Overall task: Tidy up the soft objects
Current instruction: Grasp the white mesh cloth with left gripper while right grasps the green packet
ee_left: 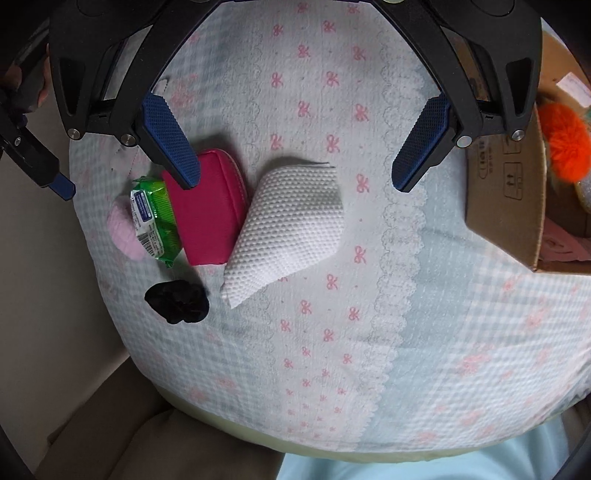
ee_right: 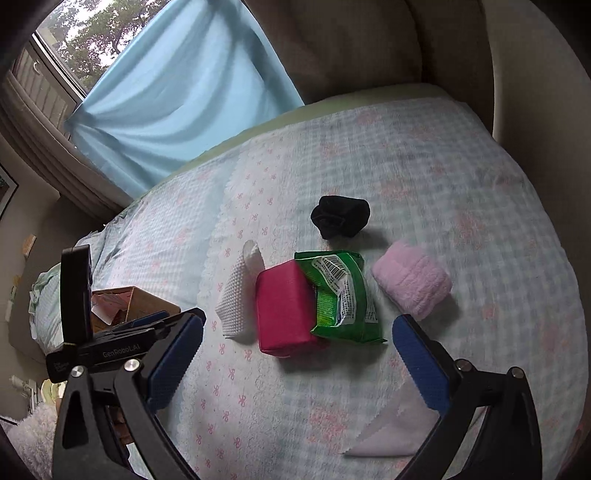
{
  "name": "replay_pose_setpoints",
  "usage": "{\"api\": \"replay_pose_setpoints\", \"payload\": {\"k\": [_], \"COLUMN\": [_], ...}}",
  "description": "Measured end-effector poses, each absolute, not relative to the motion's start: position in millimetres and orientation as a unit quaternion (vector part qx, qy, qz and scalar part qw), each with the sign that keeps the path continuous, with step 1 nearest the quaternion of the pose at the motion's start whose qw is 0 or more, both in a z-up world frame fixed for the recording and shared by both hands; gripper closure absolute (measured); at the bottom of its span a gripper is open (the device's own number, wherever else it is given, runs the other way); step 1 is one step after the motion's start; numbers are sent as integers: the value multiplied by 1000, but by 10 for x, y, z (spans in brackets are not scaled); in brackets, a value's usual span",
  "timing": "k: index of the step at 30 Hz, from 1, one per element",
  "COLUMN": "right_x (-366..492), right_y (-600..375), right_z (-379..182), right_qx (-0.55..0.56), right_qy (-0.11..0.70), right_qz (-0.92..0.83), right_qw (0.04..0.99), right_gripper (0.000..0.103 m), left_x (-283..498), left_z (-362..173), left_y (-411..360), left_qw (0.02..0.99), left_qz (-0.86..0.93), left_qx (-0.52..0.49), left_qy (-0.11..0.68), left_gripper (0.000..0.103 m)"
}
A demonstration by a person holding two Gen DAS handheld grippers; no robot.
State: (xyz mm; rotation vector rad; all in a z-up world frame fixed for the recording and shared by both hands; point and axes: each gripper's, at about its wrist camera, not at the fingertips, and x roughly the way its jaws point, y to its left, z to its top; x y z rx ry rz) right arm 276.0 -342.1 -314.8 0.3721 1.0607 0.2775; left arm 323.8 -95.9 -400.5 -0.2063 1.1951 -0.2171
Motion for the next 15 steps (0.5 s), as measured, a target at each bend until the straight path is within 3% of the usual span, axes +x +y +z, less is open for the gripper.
{"api": "replay_pose_setpoints", "payload": {"k": [6,13,15], "right_x": [3039,3283,3330], "right_y": [-3420,-3414,-3409], "right_z": [-3656,-4001,-4053], "right_qx": [181,174,171], "right_qy": [520,531,531], "right_qz": [149,166,169], "right_qw": [821,812,813], "right_gripper": [1,21,32], "left_x": [3432,3617,3648], "left_z": [-4383,-4580,-4582], "left_y": [-1091,-1073,-1079], "left_qw": [815,817,820], "left_qz": [-119,-132,-137], "left_qx": [-59,-70,-64], "left_qy": [564,557,552], "left_gripper": [0,0,3]}}
